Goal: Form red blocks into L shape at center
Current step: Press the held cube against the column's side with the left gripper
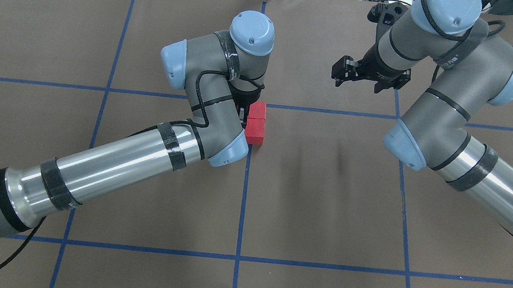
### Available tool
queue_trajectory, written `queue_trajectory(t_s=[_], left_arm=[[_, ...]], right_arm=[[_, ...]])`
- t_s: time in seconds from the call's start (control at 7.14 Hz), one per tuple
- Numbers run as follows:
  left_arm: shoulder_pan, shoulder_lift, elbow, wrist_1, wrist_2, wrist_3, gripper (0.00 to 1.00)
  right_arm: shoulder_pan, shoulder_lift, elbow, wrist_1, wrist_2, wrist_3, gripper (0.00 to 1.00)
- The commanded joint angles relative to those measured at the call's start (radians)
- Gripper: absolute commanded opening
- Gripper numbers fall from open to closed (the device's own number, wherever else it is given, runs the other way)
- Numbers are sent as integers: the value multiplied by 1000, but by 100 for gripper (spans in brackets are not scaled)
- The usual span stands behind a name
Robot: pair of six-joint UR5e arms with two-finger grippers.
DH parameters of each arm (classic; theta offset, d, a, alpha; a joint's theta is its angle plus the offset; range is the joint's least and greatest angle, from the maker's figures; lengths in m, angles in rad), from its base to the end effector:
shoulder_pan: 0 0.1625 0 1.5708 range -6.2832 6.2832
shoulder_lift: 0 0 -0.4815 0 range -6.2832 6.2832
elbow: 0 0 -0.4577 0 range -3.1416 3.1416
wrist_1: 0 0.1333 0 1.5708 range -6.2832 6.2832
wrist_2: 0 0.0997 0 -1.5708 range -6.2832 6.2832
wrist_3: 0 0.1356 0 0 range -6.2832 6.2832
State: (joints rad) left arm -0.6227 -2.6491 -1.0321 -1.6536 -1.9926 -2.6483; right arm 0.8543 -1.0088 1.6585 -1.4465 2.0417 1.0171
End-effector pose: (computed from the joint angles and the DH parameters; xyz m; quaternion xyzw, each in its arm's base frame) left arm 0.7426 -0.6290 0.1974 -0.2617 0.2468 -0.6571 0.6625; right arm -0.4560 -0.6329 0.3098 0.0729 -0.4196 0.0478 0.9035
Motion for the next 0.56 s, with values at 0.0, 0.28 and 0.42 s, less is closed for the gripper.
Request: queue_trajectory(t_s=[0.0,0.28,0.42], left_arm=[[1,0,0,0,2,2,88],[1,0,0,-2,2,-1,100],[1,0,0,-2,2,-2,100]], right_arm=[[0,-1,0,2,0,0,99],[0,-2,-2,0,0,0,99],[2,-2,-2,0,0,0,99]])
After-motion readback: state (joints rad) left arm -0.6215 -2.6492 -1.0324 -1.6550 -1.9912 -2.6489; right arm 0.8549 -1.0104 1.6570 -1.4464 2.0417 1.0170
